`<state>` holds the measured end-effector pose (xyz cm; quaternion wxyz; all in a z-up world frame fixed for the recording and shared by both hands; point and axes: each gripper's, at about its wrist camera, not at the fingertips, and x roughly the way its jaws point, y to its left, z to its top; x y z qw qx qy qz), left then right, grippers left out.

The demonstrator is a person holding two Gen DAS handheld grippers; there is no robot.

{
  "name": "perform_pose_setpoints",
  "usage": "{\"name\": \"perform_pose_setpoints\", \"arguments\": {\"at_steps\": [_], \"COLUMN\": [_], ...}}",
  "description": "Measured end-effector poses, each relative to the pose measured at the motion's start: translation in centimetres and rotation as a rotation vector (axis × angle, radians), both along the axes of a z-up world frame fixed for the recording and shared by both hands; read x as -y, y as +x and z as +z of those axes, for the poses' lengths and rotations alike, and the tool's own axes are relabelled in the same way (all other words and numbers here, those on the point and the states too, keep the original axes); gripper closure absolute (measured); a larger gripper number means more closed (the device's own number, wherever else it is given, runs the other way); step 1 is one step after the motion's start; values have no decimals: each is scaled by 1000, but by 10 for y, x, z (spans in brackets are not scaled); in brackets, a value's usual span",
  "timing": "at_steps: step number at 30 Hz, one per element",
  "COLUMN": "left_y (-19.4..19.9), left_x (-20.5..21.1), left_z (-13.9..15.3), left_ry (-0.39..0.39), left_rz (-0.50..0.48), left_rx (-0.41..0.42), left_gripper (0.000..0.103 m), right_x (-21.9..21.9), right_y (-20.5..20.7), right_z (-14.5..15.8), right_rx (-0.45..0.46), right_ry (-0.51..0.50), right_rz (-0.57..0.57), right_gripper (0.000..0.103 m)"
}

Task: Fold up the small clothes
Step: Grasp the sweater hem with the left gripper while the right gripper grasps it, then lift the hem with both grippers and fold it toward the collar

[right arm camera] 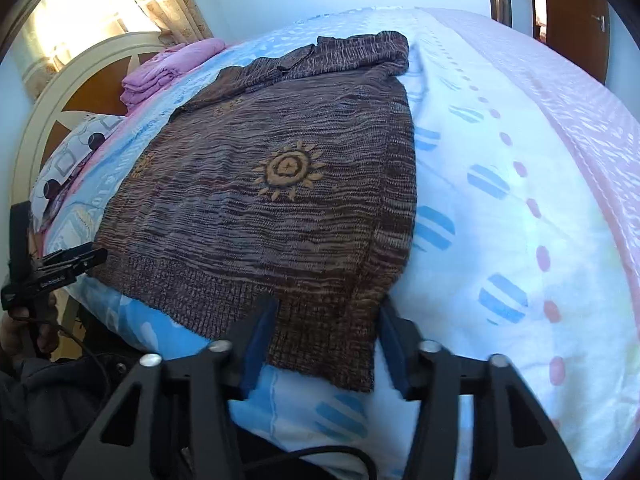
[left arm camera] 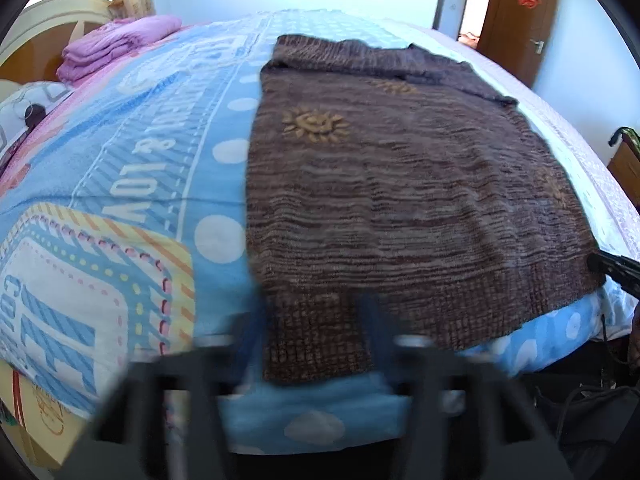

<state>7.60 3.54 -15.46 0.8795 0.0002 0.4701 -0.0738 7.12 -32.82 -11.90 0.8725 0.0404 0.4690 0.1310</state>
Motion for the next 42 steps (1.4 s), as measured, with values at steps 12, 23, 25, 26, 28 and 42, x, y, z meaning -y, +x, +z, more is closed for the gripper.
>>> {"name": "perform_pose_setpoints", "arguments": {"at_steps": [12,23,25,26,28,42], "left_y": [-13,-3,-1,1,2,5], "left_x": [-16,-36,-36,-36,-36,-38], "left_z": [22,31,22,16,11,0], "left_ry": [-73,-164,-164,-163,-170,-201], "left_rz": [-13,21,31,32,34,39], "left_rx": [35,82,53,34,13,-28], "left_gripper": [93,93,93,93,93,83], "right_x": [16,40,43,40,37,23], "right_y": [-31,-23,-19,-19,-19,-27], "right_z": [24,35,18,10,2,-13], "right_rx": [-8,33,-17,-45,-70,-119], "right_ry": [118,265,277,285,289,250], "right_rz": [62,9,-6,2,10,61], "right_gripper": [94,94,94,94,93,96]}}
